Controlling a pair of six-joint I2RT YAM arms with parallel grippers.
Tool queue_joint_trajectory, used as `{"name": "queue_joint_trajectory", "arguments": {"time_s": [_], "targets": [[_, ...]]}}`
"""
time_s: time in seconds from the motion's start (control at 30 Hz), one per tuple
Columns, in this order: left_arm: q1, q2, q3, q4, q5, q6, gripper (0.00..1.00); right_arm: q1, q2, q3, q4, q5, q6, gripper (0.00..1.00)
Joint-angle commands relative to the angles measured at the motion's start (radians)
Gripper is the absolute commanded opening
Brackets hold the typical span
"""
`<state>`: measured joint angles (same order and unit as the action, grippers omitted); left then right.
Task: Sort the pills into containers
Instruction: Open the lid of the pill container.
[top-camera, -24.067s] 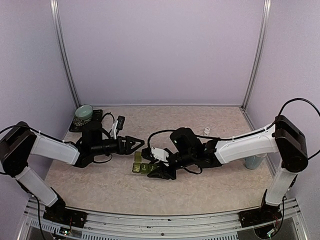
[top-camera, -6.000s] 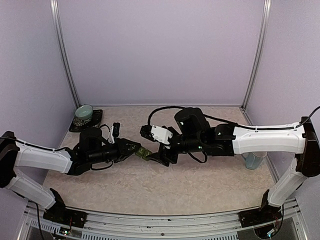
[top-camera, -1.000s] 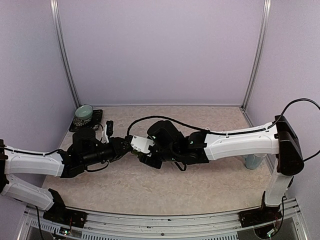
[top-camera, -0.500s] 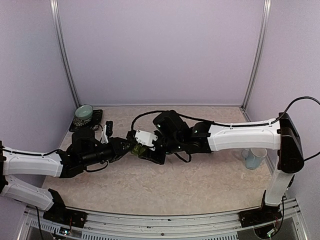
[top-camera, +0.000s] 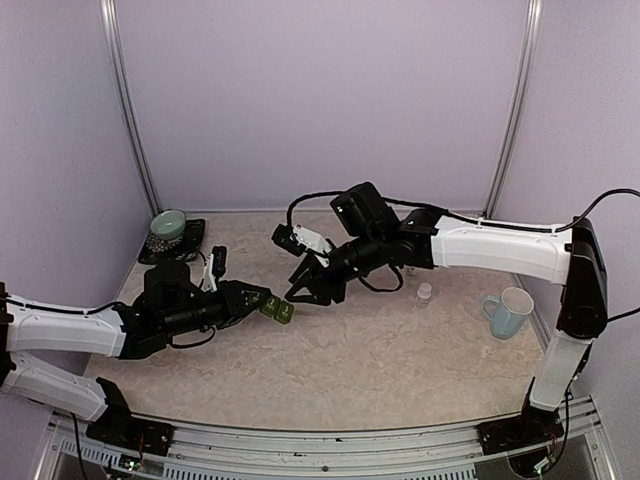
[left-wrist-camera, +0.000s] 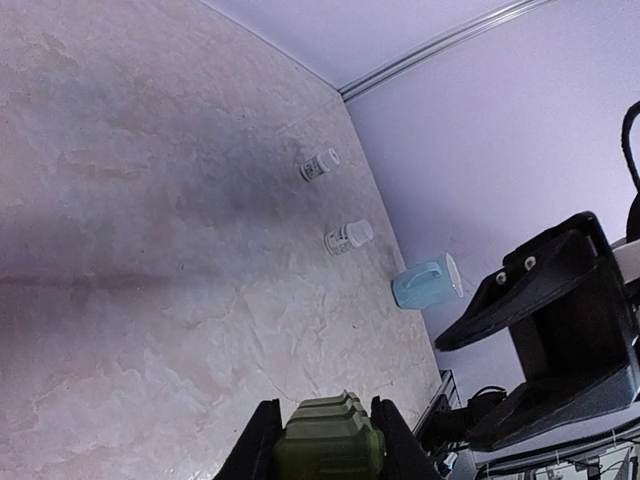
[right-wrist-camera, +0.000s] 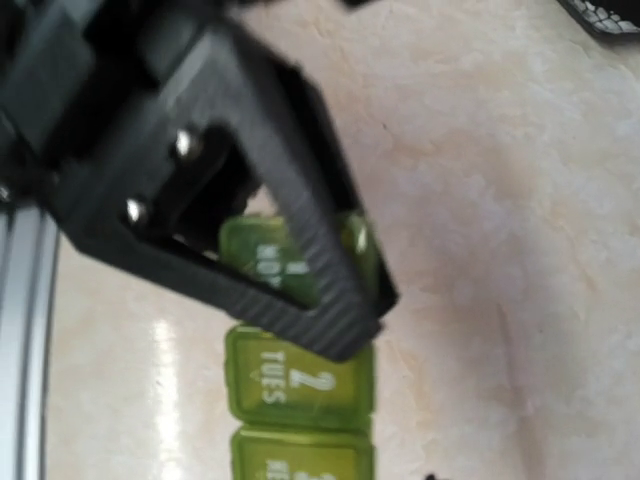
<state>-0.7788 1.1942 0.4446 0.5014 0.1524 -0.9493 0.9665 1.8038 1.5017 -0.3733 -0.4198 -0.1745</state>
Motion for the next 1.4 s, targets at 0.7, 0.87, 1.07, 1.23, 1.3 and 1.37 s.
{"name": "queue_joint_trajectory", "arguments": {"time_s": [0.7, 0.87, 1.07, 1.23, 1.3, 1.37], "targets": [[-0.004, -0.016, 0.009, 0.015, -0.014, -0.006, 0.15, 0.144, 0.064, -0.015, 0.014, 0.422, -0.060, 0.99], [-0.005, -0.014, 0.013, 0.015, -0.010, -0.008, 0.15, 0.144, 0.106, 0.021, 0.000, 0.424, -0.066, 0.97], [-0.005, -0.005, 0.019, 0.016, -0.007, -0.005, 0.15, 0.146, 0.131, 0.050, 0.003, 0.429, -0.062, 0.92], [-0.005, 0.001, 0.024, 0.017, -0.003, -0.005, 0.15, 0.147, 0.137, 0.064, 0.016, 0.443, -0.067, 0.90], [-0.005, 0.004, 0.027, 0.018, -0.002, -0.004, 0.15, 0.147, 0.137, 0.071, 0.022, 0.444, -0.068, 0.89], [-0.005, 0.007, 0.028, 0.020, 0.001, -0.006, 0.15, 0.147, 0.141, 0.080, 0.026, 0.441, -0.069, 0.89]]}}
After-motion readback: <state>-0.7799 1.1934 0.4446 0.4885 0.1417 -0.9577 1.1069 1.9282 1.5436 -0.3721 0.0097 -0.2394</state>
